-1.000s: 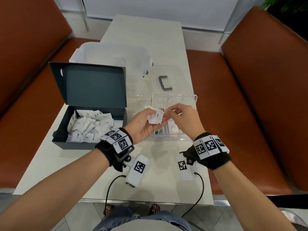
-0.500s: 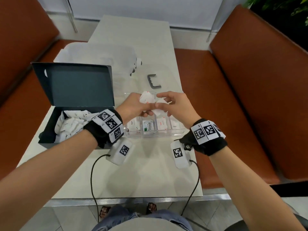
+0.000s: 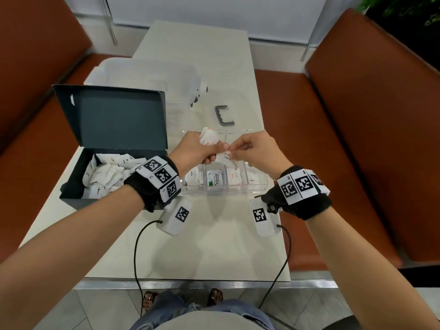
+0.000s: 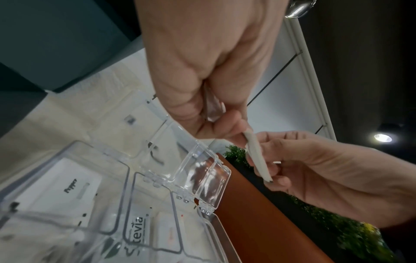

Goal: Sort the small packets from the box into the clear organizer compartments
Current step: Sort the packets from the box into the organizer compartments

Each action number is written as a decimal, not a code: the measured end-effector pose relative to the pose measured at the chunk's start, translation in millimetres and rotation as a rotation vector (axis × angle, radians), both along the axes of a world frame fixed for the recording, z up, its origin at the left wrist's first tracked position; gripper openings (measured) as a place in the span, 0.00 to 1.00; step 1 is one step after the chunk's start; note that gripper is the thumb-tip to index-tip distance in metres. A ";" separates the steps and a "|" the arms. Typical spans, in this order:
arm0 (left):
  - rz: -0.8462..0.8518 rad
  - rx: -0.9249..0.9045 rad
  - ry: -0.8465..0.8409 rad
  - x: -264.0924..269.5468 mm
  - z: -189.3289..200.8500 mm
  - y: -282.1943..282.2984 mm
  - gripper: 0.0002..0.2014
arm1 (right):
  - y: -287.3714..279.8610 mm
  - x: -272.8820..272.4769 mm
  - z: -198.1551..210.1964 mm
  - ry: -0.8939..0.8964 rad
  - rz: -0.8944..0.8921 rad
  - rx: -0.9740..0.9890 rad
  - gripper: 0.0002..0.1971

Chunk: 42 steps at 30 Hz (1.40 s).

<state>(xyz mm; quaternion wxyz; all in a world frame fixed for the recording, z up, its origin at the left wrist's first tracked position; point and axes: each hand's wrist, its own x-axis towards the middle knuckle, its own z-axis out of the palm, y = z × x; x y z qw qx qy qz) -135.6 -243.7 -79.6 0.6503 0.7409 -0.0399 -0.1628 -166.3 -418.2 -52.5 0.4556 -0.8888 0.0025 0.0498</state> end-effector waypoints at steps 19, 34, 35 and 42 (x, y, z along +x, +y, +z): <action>0.393 -0.085 0.112 -6.8 0.9 78.1 0.09 | 99.7 21.2 -64.2 0.180 -0.054 -0.126 0.08; 0.268 -0.513 0.459 -5.9 4.1 88.7 0.27 | 108.0 20.7 -68.6 -0.049 0.085 -0.493 0.09; 0.244 -0.563 0.495 -6.0 5.4 88.0 0.30 | 104.7 20.9 -60.5 -0.108 0.049 -0.432 0.09; 0.107 -0.691 0.556 -10.5 9.5 72.7 0.32 | 91.9 8.7 -11.6 -0.301 -0.128 -0.034 0.06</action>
